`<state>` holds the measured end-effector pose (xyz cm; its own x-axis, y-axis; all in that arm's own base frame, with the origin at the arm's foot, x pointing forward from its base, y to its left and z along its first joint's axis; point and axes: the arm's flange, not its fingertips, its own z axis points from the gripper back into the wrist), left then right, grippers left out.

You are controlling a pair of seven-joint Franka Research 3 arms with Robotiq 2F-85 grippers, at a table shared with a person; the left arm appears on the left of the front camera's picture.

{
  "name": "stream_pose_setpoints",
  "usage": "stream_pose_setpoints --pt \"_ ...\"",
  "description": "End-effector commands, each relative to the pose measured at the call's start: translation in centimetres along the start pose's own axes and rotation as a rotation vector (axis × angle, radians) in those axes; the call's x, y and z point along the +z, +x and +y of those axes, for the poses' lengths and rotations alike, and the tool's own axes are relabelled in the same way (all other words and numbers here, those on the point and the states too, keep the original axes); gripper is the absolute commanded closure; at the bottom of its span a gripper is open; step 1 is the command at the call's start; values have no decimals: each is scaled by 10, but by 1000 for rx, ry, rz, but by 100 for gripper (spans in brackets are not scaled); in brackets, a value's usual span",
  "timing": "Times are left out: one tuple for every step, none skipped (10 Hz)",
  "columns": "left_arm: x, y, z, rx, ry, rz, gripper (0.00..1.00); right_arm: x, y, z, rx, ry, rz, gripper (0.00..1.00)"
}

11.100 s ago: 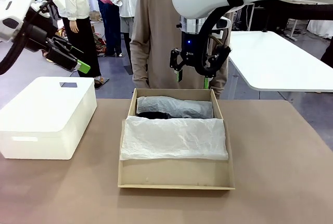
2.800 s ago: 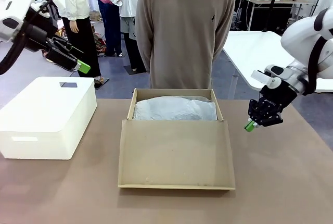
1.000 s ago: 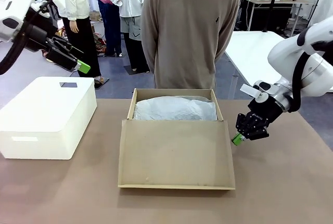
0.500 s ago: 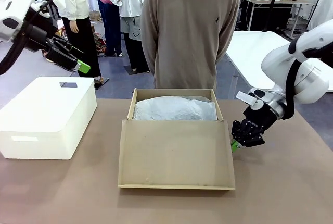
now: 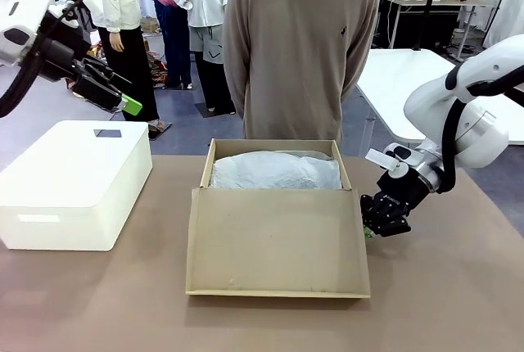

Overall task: Pack the shoes into the box.
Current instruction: Close the Shoes Box.

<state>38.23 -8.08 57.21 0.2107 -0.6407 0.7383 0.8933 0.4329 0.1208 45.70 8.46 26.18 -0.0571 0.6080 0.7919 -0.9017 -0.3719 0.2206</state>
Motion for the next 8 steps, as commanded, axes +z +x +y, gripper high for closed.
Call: stream_pose_setpoints --pt "0 0 0 -3 -11 -17 0 -9 -4 -3 81 -31 -35 100" --pt "0 0 0 -3 -11 -17 0 -13 -3 -5 80 -21 -37 100" --pt "0 0 0 -3 -11 -17 0 -15 -2 -4 84 -17 -45 100" --pt "0 0 0 -3 -11 -17 0 -17 0 -3 90 -7 -69 100" --pt "0 0 0 -3 -11 -17 0 -17 2 -2 95 6 -91 100" --pt "0 0 0 -3 -11 -17 0 -15 4 1 95 21 -115 100" --pt "0 0 0 -3 -11 -17 0 -11 7 4 103 20 -139 100" --pt "0 0 0 -3 -11 -17 0 -7 8 6 105 18 -173 100"
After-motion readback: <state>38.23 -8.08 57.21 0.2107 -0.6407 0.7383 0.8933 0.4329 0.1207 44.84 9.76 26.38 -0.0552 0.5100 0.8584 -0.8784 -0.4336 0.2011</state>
